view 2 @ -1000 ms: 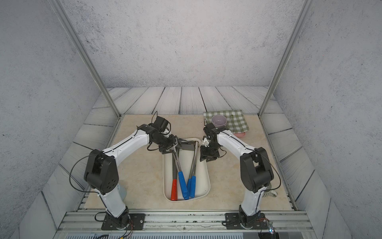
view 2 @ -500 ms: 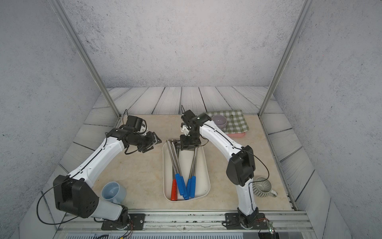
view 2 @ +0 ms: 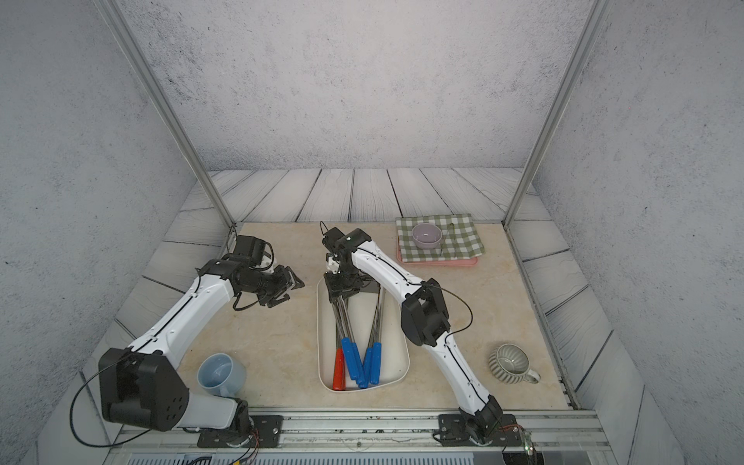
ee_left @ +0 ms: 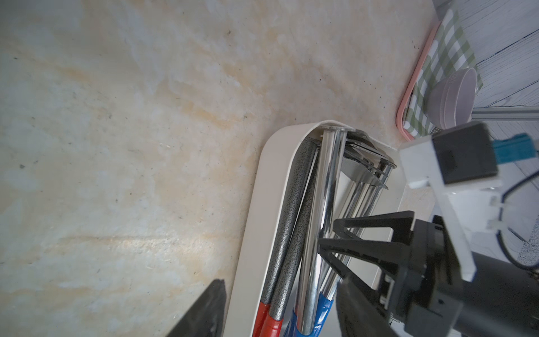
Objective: Put the small hoe into the storage box
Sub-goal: Adjust the hoe in the storage box.
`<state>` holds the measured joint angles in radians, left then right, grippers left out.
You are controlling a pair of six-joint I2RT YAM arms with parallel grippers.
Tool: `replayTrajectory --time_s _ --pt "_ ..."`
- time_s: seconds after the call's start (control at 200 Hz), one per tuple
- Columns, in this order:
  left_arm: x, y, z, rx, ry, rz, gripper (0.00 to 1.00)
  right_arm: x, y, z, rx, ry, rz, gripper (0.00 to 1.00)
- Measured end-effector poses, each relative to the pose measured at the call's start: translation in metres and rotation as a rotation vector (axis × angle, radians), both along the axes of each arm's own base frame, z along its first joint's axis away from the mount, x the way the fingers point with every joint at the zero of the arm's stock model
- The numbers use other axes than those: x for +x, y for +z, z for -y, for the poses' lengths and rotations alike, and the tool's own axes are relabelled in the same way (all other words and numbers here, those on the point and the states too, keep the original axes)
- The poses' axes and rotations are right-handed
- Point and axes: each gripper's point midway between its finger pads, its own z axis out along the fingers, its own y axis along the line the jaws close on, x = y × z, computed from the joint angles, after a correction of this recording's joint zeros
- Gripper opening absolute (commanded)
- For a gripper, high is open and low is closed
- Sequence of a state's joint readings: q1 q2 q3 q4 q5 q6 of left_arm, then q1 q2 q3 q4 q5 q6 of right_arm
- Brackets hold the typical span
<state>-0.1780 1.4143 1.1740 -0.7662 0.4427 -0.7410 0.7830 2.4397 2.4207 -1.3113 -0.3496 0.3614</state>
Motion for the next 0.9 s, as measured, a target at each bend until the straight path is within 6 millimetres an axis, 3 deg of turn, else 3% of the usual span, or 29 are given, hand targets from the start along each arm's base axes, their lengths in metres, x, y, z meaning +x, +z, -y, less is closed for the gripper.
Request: replayTrajectory --time_s 0.36,0.616,0.901 --pt "-0.003 -0.003 0.002 -0.025 -0.017 -0.007 0.61 -0.004 -0.009 0.000 -0.024 -0.024 -0.023 0.00" --pt "-0.004 -0.006 0.005 -0.039 -0.025 -0.014 0.62 -0.006 -0.009 0.007 -0.060 -0.003 0.017 0.00" --pt "-0.002 -0.008 0.005 -0.041 -0.026 -0.014 0.62 -0.009 -0.012 0.029 -0.139 0.019 0.035 0.00"
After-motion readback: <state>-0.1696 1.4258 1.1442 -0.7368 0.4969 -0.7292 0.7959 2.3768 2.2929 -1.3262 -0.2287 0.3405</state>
